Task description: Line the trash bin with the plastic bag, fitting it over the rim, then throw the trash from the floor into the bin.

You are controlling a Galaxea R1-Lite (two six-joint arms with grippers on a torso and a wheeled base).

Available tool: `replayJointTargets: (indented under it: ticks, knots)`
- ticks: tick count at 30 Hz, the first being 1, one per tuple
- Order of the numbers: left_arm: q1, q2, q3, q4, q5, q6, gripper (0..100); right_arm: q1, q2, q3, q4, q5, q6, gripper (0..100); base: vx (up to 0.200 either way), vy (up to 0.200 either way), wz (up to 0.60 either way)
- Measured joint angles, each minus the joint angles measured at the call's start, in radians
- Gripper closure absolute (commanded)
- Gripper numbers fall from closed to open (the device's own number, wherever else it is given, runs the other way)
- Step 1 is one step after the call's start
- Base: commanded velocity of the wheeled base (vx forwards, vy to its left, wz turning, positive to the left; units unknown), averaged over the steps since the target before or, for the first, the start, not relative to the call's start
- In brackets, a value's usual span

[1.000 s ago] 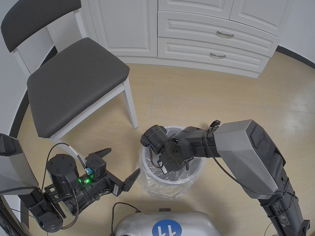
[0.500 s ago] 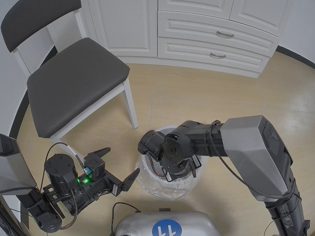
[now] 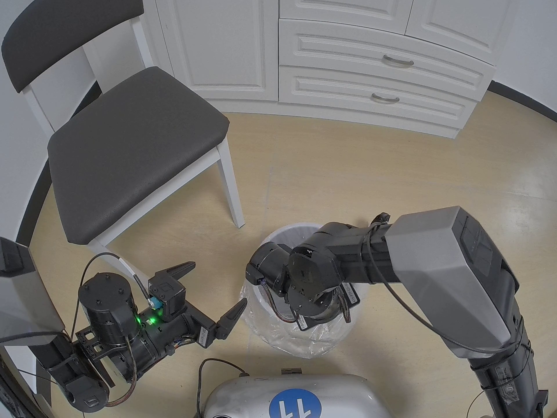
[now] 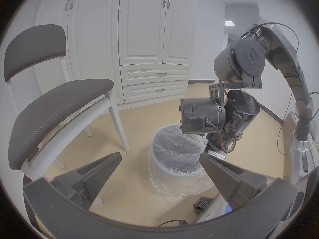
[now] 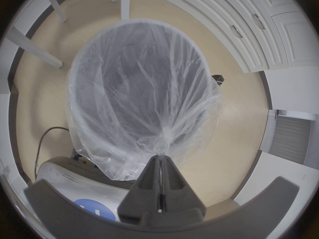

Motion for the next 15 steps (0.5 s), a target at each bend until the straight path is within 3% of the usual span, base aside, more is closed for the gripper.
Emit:
replayJointTargets:
  ticks: [15]
  knots:
    - [-0.001, -0.003, 0.002, 0.000, 0.000, 0.000, 0, 0.009, -0.015, 0.096, 0.000, -0.013, 0.001, 100, 0.000, 0.000, 0.00]
